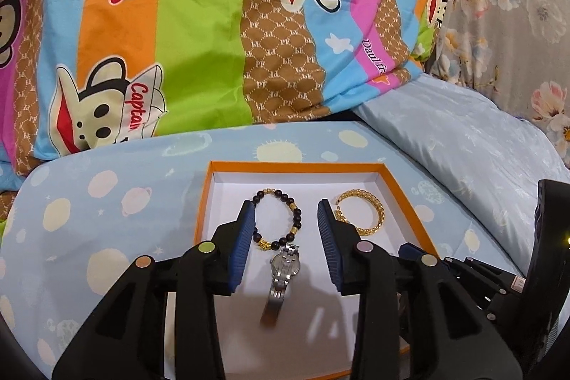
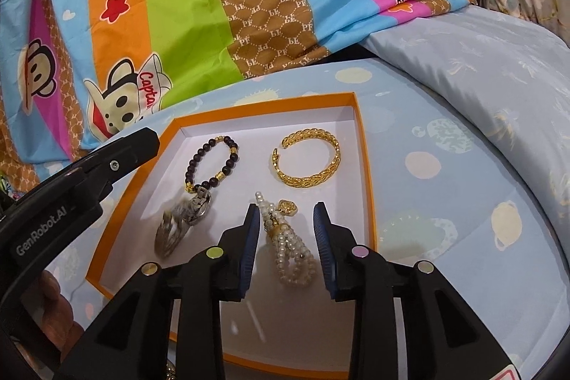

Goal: Organize jewelry
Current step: 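Lift both open tools out of the orange box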

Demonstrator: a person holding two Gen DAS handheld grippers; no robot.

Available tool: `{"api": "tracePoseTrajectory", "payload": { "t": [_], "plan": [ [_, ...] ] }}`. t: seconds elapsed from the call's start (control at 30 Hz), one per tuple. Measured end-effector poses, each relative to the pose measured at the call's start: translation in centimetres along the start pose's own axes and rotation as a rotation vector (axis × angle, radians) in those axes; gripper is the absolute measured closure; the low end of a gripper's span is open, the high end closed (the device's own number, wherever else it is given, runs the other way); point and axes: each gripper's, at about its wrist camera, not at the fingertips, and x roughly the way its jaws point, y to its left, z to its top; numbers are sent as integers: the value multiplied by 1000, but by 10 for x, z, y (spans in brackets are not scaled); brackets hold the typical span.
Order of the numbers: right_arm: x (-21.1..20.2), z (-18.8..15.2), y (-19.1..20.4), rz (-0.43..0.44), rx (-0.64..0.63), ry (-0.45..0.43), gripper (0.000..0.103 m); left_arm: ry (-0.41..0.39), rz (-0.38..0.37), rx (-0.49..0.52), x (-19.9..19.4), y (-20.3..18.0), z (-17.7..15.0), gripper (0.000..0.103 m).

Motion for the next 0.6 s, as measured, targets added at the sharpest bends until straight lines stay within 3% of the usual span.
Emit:
{"api": "tracePoseTrajectory", "payload": {
  "t": [0.3, 0.6],
  "plan": [
    [-45, -21, -2, -2, -11, -73, 72, -30, 21, -30, -40, 19, -7, 68],
    [-91, -84, -6, 35, 23, -29, 69, 18, 54, -59, -93, 39, -75, 68]
  ]
}}
